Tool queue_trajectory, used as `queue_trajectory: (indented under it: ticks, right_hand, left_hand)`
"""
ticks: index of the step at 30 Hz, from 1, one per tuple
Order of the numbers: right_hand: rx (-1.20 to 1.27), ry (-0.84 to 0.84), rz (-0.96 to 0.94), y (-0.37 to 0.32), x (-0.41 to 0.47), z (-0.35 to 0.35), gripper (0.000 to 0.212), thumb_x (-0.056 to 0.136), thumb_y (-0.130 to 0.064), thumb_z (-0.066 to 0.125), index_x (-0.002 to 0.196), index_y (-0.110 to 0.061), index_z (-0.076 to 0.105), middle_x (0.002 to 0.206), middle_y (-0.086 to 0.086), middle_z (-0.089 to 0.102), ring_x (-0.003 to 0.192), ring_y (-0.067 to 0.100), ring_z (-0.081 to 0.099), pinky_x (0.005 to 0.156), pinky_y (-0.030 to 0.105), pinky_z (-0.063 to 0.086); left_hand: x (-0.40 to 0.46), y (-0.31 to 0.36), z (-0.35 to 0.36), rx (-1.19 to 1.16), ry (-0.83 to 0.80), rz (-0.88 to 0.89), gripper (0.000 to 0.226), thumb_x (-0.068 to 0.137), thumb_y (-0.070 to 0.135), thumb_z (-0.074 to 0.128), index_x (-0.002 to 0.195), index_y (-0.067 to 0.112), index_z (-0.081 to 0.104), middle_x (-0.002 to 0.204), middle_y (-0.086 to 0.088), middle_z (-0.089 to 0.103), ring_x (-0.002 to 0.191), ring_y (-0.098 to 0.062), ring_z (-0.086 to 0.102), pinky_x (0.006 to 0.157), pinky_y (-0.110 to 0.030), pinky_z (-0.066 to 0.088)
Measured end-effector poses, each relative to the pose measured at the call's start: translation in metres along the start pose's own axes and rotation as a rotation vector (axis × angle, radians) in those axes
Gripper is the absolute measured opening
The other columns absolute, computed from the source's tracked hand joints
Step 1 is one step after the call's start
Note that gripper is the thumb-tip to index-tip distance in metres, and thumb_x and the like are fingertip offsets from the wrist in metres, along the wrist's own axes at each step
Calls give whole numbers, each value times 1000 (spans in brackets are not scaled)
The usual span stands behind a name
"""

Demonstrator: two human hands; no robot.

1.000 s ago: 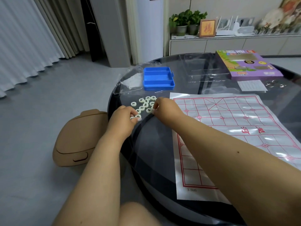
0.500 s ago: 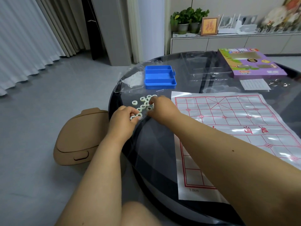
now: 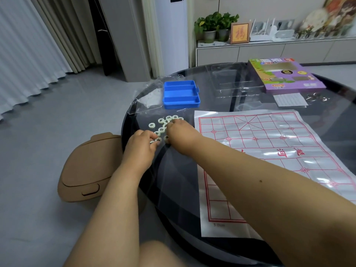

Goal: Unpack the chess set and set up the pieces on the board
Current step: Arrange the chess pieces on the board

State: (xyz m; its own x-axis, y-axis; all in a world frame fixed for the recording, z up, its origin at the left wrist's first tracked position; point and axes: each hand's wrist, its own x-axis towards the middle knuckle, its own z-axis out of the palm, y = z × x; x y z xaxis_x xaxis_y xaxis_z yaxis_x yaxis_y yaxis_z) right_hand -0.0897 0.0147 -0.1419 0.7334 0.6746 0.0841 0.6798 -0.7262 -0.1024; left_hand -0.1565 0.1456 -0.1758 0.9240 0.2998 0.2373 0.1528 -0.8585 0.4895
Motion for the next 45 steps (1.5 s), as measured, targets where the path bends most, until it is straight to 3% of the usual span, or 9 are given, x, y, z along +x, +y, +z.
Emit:
queue_trajectory:
  ticks: [5, 9, 12, 16, 23, 28, 33, 38, 45]
  right_hand:
    - [124, 101, 102, 39, -16, -22, 30, 94, -20, 52, 119, -5, 56, 122, 14, 54, 109, 26, 53, 88, 31, 41]
    - [203, 42, 295, 101, -57, -37, 31, 93, -30, 56, 116, -10, 61, 120, 10, 55, 93, 22, 56, 83, 31, 45]
    - [178, -38, 417, 139, -80, -33, 26, 92, -24, 57, 115, -13, 63, 121, 10, 55, 97, 25, 58, 82, 31, 48]
    - [209, -38, 435, 156, -94, -25, 22, 91, -21, 56, 112, -16, 61, 118, 6, 56, 95, 21, 55, 77, 26, 43]
    - [299, -26, 408, 160, -96, -24, 29, 89, -29, 61, 115, -17, 59, 116, 3, 57, 92, 15, 51, 81, 26, 45]
    - [428, 100, 484, 155, -92, -32, 33, 86, -24, 64, 117, -15, 59, 118, 5, 55, 93, 17, 55, 81, 27, 47]
    - [355, 182, 306, 107, -59, -29, 26, 87, -22, 64, 112, -19, 62, 113, 0, 54, 92, 14, 53, 80, 24, 45]
    - [321, 142, 118, 59, -22, -16, 34, 84, -18, 65, 117, -14, 61, 120, 6, 55, 109, 22, 51, 88, 28, 41]
    - [280, 91, 86, 42, 6, -3, 37, 82, -28, 69, 116, -15, 62, 124, 7, 53, 116, 24, 46, 94, 29, 37]
  left_hand:
    - [1, 45, 0, -52, -31, 83, 21, 89, 28, 64, 105, 15, 66, 108, -5, 56, 99, -23, 55, 90, -36, 45]
    - [4, 102, 13, -72, -138, 182, 21, 91, 30, 62, 108, 18, 64, 111, 0, 53, 98, -15, 53, 87, -29, 44]
    - [7, 136, 32, -50, -231, 217, 25, 93, 29, 60, 115, 18, 62, 117, 0, 52, 104, -15, 53, 86, -24, 42]
    - [10, 159, 56, -11, -313, 223, 28, 93, 28, 61, 118, 17, 61, 120, -2, 54, 107, -19, 56, 93, -31, 47]
    - [8, 153, 58, -81, -303, 213, 36, 91, 29, 63, 126, 21, 55, 127, 2, 49, 110, -13, 52, 91, -22, 42]
    - [3, 120, 34, -110, -121, 106, 35, 92, 28, 62, 126, 19, 56, 125, 3, 47, 112, -12, 48, 86, -20, 40]
    - [6, 65, 11, 110, 98, -91, 36, 93, 27, 58, 126, 13, 59, 131, -9, 49, 118, -31, 39, 97, -38, 36]
    - [11, 38, 9, 132, 77, -214, 41, 92, 34, 59, 129, 15, 57, 131, -12, 48, 119, -33, 38, 93, -39, 38]
    - [26, 28, 16, 66, 86, -178, 37, 90, 31, 64, 120, 10, 63, 122, -14, 53, 115, -33, 45, 93, -38, 40]
